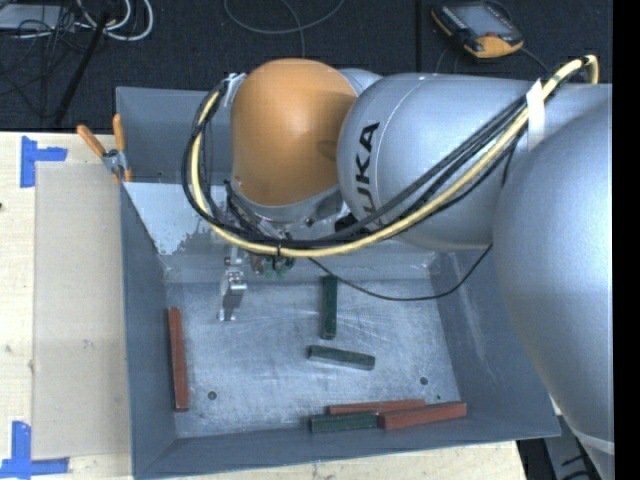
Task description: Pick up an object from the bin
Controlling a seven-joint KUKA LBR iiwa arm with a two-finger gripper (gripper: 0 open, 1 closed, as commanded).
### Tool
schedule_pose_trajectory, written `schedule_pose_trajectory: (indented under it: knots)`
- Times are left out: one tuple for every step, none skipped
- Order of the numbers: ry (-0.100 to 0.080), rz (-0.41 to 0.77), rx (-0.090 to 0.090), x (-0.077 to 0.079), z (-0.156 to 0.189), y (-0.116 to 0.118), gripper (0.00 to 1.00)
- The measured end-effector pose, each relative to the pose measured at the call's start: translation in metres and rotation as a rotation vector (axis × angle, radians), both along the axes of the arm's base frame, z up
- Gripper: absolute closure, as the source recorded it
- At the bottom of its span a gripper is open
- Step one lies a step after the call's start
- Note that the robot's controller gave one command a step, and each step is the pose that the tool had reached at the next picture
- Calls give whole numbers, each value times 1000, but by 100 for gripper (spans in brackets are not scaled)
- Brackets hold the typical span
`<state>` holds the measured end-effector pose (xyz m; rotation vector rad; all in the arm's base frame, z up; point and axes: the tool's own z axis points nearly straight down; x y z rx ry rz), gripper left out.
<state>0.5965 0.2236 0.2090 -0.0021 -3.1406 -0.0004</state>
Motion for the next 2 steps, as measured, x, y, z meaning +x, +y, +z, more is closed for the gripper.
schedule_pose_trajectory:
  knots:
    - [-1,129,0,-21,-28,-57,0]
    - [0,484,0,-16,-43,-101,0]
